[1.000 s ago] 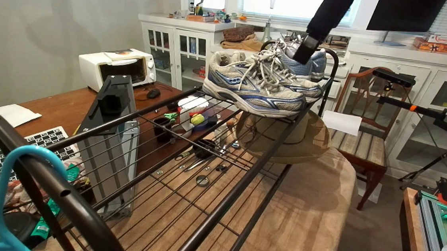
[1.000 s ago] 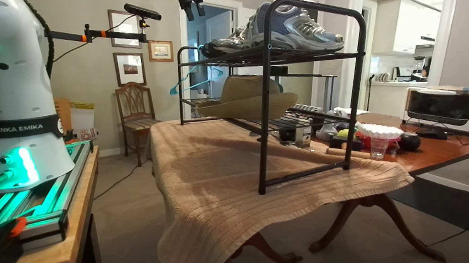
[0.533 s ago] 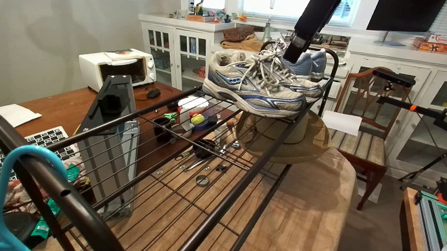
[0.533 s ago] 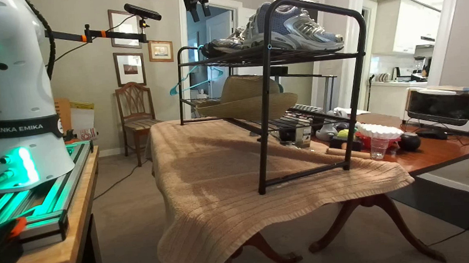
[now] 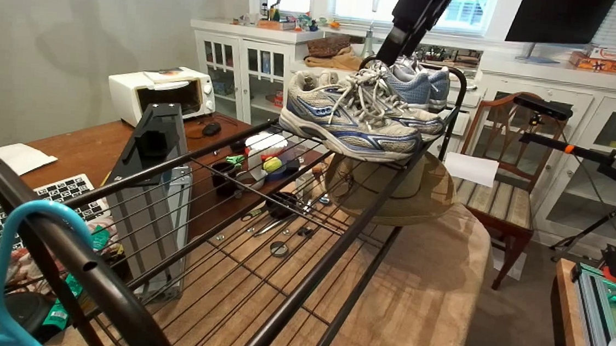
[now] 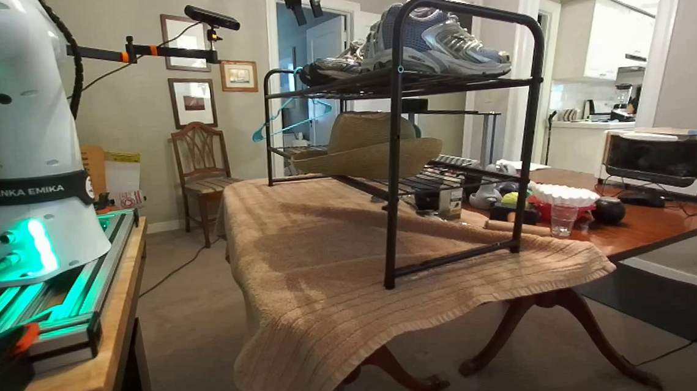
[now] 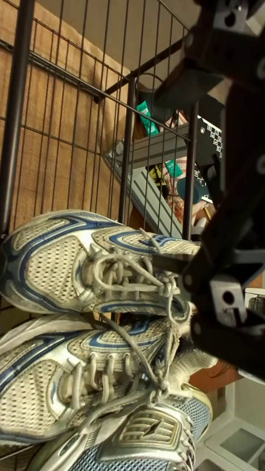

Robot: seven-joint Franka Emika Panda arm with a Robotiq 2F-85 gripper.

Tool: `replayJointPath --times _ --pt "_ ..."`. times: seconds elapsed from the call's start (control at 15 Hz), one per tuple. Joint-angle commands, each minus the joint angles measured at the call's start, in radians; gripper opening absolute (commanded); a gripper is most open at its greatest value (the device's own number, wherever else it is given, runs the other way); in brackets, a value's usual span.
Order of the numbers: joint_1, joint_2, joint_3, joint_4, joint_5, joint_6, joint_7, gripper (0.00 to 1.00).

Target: Pick up the sneaker on the left and put it on top of the right sneaker on the left.

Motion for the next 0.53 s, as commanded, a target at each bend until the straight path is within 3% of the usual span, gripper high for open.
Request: replayJointPath --times 0.0,0.47 --pt "0.002 0.084 -0.002 0.071 -0.008 0.028 0.02 1.0" --pt "0.005 0.231 -0.003 0.154 -0.04 0.129 0.025 1.0"
